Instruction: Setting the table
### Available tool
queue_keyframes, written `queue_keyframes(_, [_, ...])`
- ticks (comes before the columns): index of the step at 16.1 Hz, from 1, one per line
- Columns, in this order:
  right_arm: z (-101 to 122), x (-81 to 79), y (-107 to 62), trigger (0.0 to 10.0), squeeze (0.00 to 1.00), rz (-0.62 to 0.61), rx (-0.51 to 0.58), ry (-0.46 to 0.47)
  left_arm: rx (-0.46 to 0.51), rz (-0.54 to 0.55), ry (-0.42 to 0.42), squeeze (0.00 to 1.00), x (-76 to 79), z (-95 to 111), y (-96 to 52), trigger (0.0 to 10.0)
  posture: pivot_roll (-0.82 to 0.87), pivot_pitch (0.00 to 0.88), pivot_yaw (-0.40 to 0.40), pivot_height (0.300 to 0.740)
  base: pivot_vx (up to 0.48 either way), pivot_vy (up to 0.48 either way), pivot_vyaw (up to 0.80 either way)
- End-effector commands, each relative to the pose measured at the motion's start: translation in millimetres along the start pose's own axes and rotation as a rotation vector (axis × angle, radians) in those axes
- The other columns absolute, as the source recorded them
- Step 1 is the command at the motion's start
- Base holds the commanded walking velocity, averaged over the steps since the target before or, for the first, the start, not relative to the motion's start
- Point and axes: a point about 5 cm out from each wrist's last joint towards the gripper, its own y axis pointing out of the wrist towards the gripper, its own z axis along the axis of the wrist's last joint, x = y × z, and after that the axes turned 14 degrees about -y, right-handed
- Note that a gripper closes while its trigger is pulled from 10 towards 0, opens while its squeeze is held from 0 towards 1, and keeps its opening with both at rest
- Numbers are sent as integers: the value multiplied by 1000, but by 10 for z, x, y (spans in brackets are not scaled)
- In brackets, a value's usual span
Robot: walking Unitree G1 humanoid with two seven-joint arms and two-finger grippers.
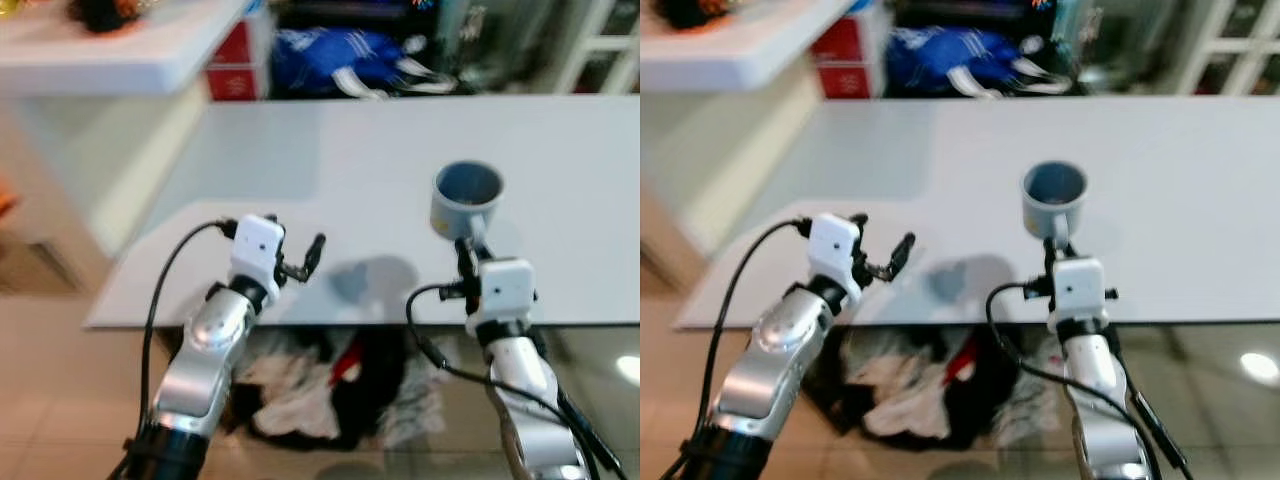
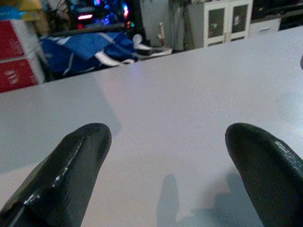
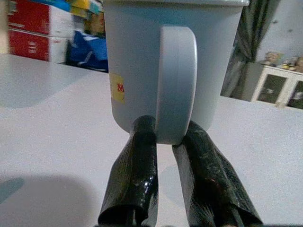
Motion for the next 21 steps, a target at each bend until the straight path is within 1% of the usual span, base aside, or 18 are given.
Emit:
queue_keyframes(1, [68, -47, 25, 0, 0, 7, 27, 13, -3, 22, 16, 0, -71, 8, -28, 10000, -33, 0, 45, 727, 311, -360, -706])
queue_keyframes(3, [70, -46, 26, 0, 0, 7, 28, 12, -2, 21, 16, 0, -66, 7, -27, 10000, -34, 0, 45, 727, 311, -364, -706])
queue_keyframes(7, [65, -39, 25, 0, 0, 5, 25, -1, 7, 13, 9, 0, -42, 14, -31, 10000, -36, 0, 44, 727, 308, -366, 0])
queue_keyframes(17, [80, -41, 42, 0, 0, 11, 34, -6, 17, 28, 7, 0, -49, 37, -31, 10000, -33, 0, 45, 727, 295, -375, 0])
queue_keyframes(19, [86, -24, 72, 0, 0, 11, 35, -6, 35, 51, -7, 0, -61, 59, -27, 10000, -31, 0, 43, 727, 292, -345, 0])
queue_keyframes(20, [118, 8, 134, 0, 0, 12, 47, -6, 38, 61, -17, 0, -73, 69, -26, 10000, -22, 0, 43, 727, 0, 0, 0])
queue_keyframes(21, [154, 65, 240, 0, 0, 13, 65, -6, 17, 27, -47, 0, -34, 71, -32, 10000, -14, 0, 41, 727, 0, 0, 0])
